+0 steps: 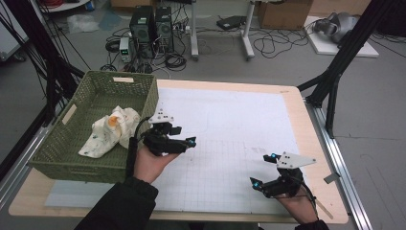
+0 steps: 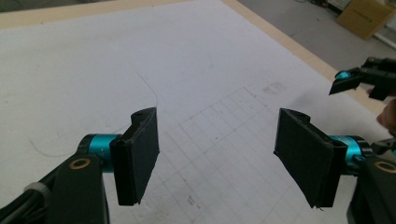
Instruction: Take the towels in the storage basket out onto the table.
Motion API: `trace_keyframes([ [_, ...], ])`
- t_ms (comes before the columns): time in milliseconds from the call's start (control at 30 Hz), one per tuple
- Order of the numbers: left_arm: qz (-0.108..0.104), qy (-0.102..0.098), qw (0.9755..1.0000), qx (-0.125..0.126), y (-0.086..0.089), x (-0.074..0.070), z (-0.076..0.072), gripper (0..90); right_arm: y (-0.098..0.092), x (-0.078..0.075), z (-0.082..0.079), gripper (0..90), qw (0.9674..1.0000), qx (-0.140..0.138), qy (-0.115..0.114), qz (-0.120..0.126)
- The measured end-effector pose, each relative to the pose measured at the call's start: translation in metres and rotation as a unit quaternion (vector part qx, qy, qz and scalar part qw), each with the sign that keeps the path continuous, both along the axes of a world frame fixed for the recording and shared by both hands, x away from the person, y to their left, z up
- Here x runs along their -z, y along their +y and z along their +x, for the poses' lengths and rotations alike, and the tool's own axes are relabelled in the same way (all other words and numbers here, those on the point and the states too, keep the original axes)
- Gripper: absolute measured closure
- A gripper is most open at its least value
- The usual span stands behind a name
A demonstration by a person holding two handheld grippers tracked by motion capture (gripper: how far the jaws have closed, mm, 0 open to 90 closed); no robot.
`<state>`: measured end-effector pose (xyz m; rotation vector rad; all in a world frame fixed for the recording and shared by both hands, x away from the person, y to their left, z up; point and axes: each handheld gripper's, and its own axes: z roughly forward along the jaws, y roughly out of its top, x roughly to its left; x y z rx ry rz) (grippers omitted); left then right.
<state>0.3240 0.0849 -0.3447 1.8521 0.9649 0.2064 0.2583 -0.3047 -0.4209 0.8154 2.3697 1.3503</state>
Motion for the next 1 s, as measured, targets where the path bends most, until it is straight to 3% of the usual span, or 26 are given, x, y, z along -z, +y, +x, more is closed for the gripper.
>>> trace_keyframes([
  [33, -0.005, 0.003, 1.0000, -0.001, 0.001, -0.001, 0.004, 31.0, 0.000, 0.000, 0.000, 3.7, 1.0000, 0.000, 0.003, 0.001],
  [133, -0.050, 0.042, 0.9979, 0.006, 0.003, 0.001, 0.016, 32.1, 0.001, -0.001, 0.000, 3.7, 1.0000, -0.002, 0.000, 0.002],
  [233, -0.085, 0.057, 0.9947, 0.003, 0.005, 0.001, 0.023, 34.4, 0.001, -0.001, 0.000, 3.7, 1.0000, -0.004, -0.001, 0.002],
  [400, -0.126, 0.073, 0.9893, -0.009, 0.010, -0.002, 0.027, 34.5, 0.000, -0.001, 0.001, 3.7, 1.0000, -0.005, -0.004, 0.003],
  [500, -0.136, 0.067, 0.9883, -0.014, 0.013, -0.008, 0.024, 34.4, 0.001, -0.001, 0.001, 3.8, 1.0000, -0.005, -0.001, 0.006],
  [567, -0.133, 0.050, 0.9894, -0.030, 0.015, -0.016, 0.019, 34.8, 0.001, -0.002, 0.002, 3.7, 1.0000, -0.007, -0.002, 0.007],
  [633, -0.141, 0.036, 0.9887, -0.036, 0.019, -0.025, 0.016, 36.1, 0.002, -0.002, 0.002, 3.7, 0.9999, -0.007, 0.000, 0.007],
  [700, -0.128, 0.024, 0.9905, -0.044, 0.024, -0.034, 0.015, 36.1, 0.002, -0.002, 0.002, 3.7, 0.9999, -0.009, -0.002, 0.007],
  [800, -0.121, 0.032, 0.9909, -0.051, 0.035, -0.042, 0.018, 35.9, 0.002, -0.002, 0.002, 3.8, 0.9999, -0.010, -0.002, 0.008],
  [933, -0.136, 0.056, 0.9879, -0.048, 0.054, -0.047, 0.026, 36.0, 0.003, -0.002, 0.003, 3.7, 0.9999, -0.013, -0.003, 0.010],
  [1000, -0.134, 0.063, 0.9879, -0.045, 0.062, -0.049, 0.030, 36.4, 0.003, -0.002, 0.003, 3.7, 0.9999, -0.013, -0.003, 0.010],
])
